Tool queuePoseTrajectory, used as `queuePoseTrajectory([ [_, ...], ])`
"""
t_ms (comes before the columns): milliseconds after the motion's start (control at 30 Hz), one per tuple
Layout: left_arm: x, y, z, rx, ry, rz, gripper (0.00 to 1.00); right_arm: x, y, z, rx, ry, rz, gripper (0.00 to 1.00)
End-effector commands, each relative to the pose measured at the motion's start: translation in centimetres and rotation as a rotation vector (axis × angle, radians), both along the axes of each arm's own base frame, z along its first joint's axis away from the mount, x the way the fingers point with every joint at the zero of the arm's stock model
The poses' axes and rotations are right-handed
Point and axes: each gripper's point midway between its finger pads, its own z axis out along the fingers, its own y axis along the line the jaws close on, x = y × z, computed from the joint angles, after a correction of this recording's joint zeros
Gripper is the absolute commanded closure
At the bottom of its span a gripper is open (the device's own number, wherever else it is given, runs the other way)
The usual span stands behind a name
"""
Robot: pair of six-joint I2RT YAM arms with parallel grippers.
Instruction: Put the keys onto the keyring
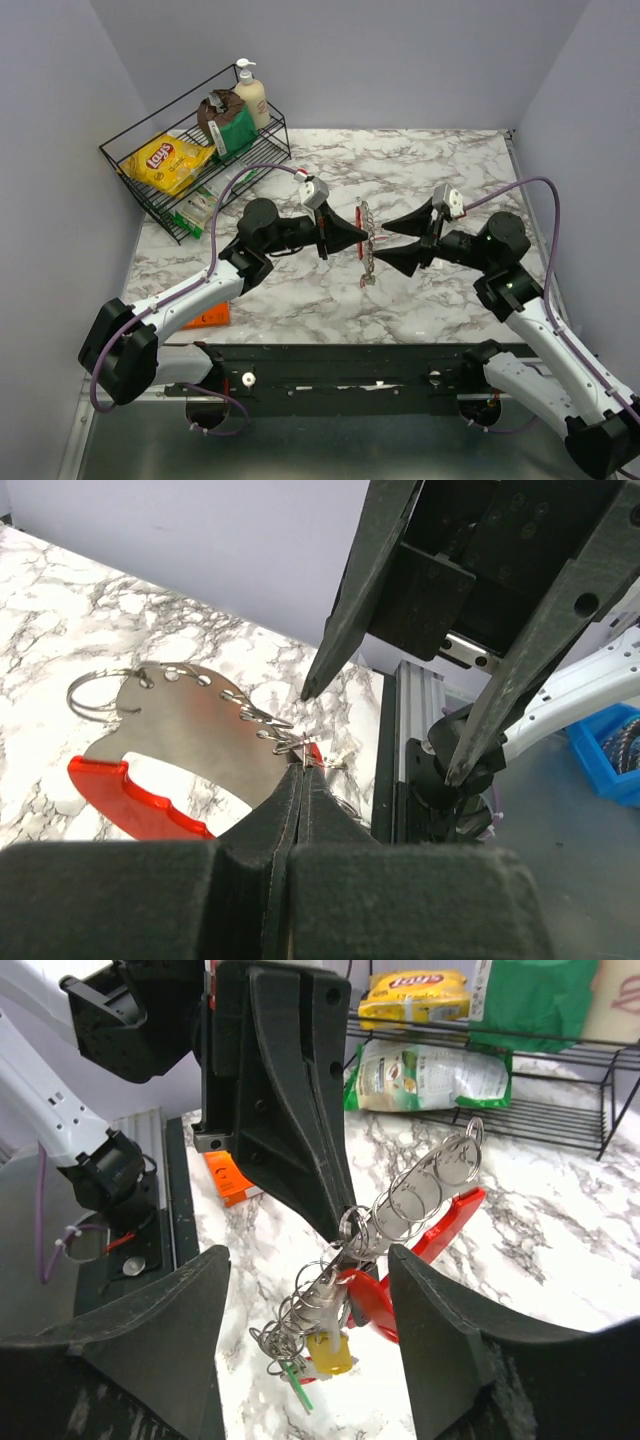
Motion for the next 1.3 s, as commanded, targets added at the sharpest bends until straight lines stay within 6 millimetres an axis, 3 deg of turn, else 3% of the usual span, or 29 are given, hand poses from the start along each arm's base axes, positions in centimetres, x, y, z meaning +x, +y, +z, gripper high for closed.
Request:
queuePoseTrajectory([
  [0, -0.1, 0.2, 1.1, -0.021, -0.051, 0.016, 1.00, -0.1, -0.9, 0.8, 0.018, -0.042, -0.058, 0.25],
  [467, 1.2, -0.2, 0.8, -0.002, -0.049, 0.050, 1.00, 0.1, -2.4, -0.1, 0.010, -0.051, -0.159, 0.18],
  [633, 1.9, -0.8, -0.4, 0.010, -0.025, 0.055, 1.00, 0.3, -2.5, -0.1, 0.006, -0.045, -0.174, 0.16],
  [900, 5.5, -3.4, -4.8, 0.078, 0.101, 0.083, 1.00, 0.8, -2.4, -1.4, -0.011, 0.004, -0.181, 0.15],
  [967, 6.2, -4.4, -4.7, 0.074, 0.094, 0.059, 1.00, 0.8, -2.4, -1.7, -0.016, 0.012, -0.184, 0.15],
  [1000, 6.7, -5.1, -6.3, 0.091, 0.127, 0.049, 1.00, 0.8, -2.4, -1.7, -0.017, 0.012, -0.183, 0.14],
  [1067, 7.2, -6.1, -6.2, 0.065, 0.123, 0.020, 1.00, 0.9, -2.5, -1.9, -0.026, 0.019, -0.186, 0.13],
  [1100, 7.6, -6.7, -7.8, 0.072, 0.174, 0.011, 1.00, 0.8, -2.4, -1.9, -0.027, 0.021, -0.185, 0.13],
  [1167, 7.9, -7.6, -7.9, 0.042, 0.167, -0.013, 1.00, 0.8, -2.5, -2.2, -0.032, 0.026, -0.189, 0.12],
  [1267, 8.6, -8.4, -10.4, 0.065, 0.214, -0.016, 1.00, 0.8, -2.6, -2.4, -0.040, 0.031, -0.194, 0.12],
])
